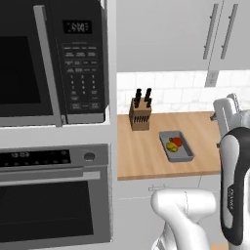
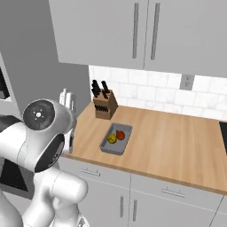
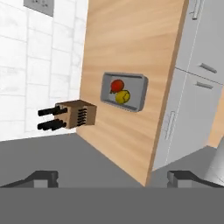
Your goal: Take the meat container that has the chicken drumstick and place it on the second highest rack of the freezer. Then take the vegetable container that has the tomato and lemon and place it on the highest rack of the freezer.
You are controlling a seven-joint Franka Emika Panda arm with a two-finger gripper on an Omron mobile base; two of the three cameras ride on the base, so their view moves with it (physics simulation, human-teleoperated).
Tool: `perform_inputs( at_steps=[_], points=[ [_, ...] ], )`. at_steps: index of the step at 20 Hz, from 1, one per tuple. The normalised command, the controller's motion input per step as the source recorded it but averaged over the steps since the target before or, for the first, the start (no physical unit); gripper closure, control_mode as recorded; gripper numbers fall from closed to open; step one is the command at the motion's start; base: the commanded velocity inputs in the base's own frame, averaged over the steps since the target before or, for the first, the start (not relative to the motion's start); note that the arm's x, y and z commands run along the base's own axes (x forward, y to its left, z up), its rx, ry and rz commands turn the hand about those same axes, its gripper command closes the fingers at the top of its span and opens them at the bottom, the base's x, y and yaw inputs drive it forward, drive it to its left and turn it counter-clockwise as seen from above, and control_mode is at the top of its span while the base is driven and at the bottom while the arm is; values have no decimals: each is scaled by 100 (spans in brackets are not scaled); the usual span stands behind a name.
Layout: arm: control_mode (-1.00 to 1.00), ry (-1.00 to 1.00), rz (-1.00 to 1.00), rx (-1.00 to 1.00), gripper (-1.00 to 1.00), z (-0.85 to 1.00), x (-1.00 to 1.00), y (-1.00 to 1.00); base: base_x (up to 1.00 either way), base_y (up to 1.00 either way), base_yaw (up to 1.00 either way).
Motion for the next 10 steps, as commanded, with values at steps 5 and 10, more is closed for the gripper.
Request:
perform_inputs(
  at_steps=[5, 10],
  points=[
    [-100, 62, -2, 0, -100, -60, 92, -25, 0, 0, 0],
    [-100, 66, 10, 0, -100, -88, 77, -52, 0, 0, 0]
  ],
)
